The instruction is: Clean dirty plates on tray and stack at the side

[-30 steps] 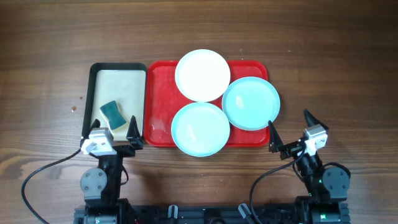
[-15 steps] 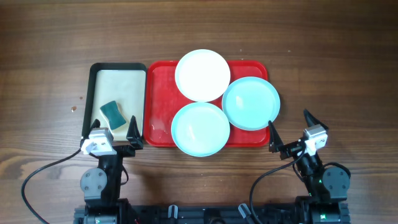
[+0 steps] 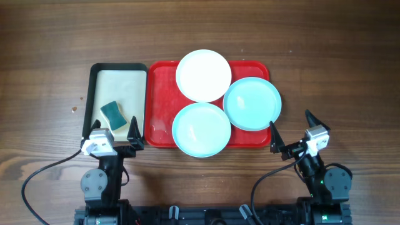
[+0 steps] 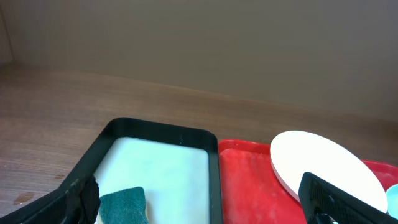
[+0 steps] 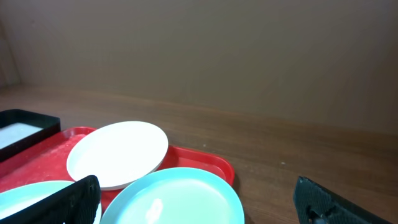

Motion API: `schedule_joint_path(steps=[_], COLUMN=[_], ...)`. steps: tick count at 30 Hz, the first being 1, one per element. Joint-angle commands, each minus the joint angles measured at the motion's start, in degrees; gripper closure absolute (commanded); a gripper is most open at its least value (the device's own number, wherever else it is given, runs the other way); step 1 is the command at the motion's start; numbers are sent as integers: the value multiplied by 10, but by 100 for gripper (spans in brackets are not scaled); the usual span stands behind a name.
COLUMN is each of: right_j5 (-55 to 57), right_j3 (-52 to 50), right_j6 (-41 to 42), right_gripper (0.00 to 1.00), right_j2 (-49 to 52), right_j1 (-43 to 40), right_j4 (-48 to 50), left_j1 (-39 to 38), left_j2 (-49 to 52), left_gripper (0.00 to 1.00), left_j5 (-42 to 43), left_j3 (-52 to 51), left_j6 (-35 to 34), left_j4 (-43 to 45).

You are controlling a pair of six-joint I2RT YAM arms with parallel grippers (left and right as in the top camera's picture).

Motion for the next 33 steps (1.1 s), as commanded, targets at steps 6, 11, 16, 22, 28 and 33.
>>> schedule_joint_path(steps=[6, 11, 16, 22, 28, 33], right_j5=[-4, -14, -14, -24, -25, -74], right_j3=[0, 0, 0, 81, 311, 567], right_j6=[-31, -27, 11, 60, 60, 58], right_gripper=[0, 0, 0, 0, 0, 0], right_j2=[4, 4, 4, 12, 181, 422], right_j1=[3, 3, 3, 3, 3, 3], right_j4=[2, 2, 7, 11, -73, -264], left_j1=[-3, -3, -3, -3, -3, -2], left_j2=[1, 1, 1, 53, 319, 551], left_gripper=[0, 0, 0, 0, 0, 0], left_j5=[3, 5, 107, 84, 58, 56], left_j3=[-1, -1, 3, 180, 535, 768], left_j6=[11, 11, 4, -79, -53, -19], left_j4=[15, 2, 32, -105, -377, -579])
